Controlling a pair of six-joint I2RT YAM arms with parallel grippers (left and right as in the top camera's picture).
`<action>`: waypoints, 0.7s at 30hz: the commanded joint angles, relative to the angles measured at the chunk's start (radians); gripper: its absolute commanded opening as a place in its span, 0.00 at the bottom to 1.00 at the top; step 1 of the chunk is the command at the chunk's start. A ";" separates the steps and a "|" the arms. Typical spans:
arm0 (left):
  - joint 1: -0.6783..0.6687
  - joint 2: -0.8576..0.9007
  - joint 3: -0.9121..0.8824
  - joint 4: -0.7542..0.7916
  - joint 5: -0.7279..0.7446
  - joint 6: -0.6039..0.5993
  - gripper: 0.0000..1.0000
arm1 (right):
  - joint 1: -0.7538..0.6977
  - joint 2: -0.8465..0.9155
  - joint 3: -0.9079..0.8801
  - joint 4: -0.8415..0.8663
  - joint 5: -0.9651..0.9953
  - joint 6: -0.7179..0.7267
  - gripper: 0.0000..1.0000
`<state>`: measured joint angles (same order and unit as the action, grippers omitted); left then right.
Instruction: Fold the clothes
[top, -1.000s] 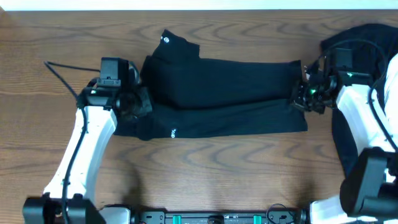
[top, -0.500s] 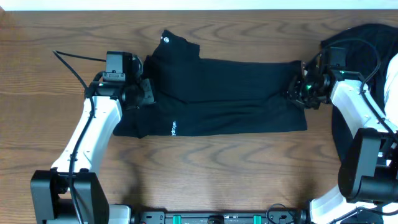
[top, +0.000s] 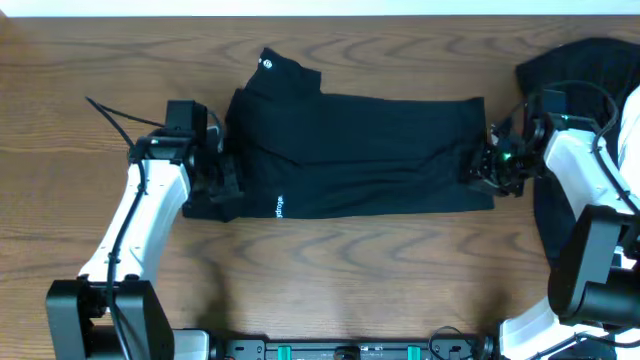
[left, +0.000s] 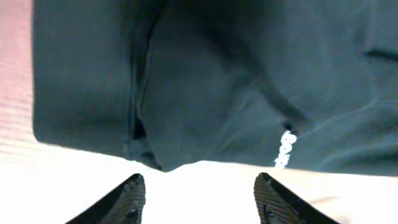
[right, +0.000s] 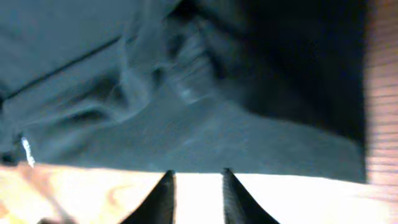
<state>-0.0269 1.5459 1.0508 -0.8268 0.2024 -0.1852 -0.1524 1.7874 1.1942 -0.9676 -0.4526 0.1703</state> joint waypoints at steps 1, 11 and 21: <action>0.003 -0.014 -0.045 0.019 -0.005 0.021 0.41 | 0.051 0.004 0.010 -0.002 -0.077 -0.071 0.07; 0.003 -0.014 -0.060 0.053 -0.004 0.021 0.06 | 0.248 0.005 -0.125 0.266 0.105 0.109 0.01; 0.003 -0.014 -0.059 0.058 0.132 0.058 0.06 | 0.298 0.081 -0.185 0.586 0.134 0.264 0.01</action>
<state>-0.0269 1.5455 0.9943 -0.7689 0.2584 -0.1688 0.1352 1.8278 1.0168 -0.4397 -0.3374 0.3683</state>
